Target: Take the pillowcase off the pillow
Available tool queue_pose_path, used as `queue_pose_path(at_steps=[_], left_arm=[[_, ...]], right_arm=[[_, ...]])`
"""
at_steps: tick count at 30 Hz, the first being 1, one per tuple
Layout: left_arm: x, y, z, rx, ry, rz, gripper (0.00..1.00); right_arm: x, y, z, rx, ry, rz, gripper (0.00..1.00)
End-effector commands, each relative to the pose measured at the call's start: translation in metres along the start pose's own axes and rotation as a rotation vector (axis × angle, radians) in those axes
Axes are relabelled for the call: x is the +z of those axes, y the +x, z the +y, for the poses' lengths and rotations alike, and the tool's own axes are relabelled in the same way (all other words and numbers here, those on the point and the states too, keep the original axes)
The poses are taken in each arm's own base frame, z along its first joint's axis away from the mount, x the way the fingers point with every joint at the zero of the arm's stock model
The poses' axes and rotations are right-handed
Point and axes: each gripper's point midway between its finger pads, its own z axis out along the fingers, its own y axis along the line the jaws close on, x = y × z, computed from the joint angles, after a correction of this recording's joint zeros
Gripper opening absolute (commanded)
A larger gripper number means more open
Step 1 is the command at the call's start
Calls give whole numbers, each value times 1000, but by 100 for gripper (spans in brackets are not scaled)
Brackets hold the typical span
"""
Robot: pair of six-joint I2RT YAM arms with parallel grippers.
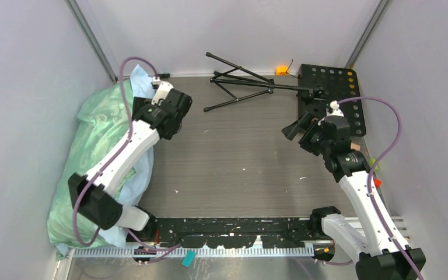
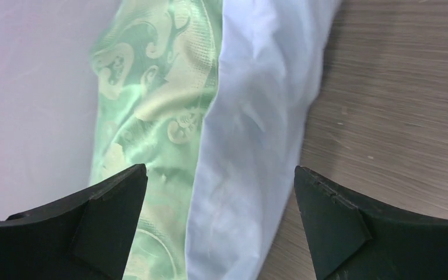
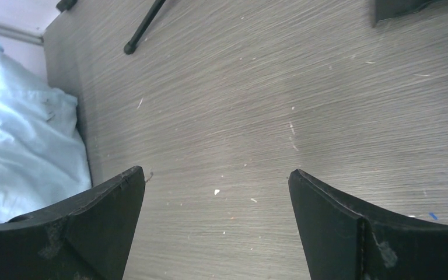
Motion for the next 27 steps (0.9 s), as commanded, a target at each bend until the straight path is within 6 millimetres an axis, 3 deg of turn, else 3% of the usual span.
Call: queue_pose_path(at_steps=[1,6,11,17,21,23,26,27], left_arm=[[15,-10,41,77,-243,15,100],[64,17,45,-11,-198,162,100],[100,64,35,-189,-160,375,100],[123,102,11,-271,-190,530,98],[129,110,15,-307,-265,508,70],[127,107,19,-341,-279,479,50],[120,93,21,-407,-247,440,6],[114,87,21,-433,-218,432,1]], right_arm=[[-11,-13,33,-23,-111,-25,97],[-15,-11,37,-29,-135,-24,97],[-19,-7,36,-27,-143,-26,97],[-15,2,39,-7,-164,5,97],[-18,1,40,-14,-165,8,97],[-20,0,41,-17,-163,7,97],[-20,0,41,-14,-161,5,97],[-21,0,41,-10,-162,6,97]])
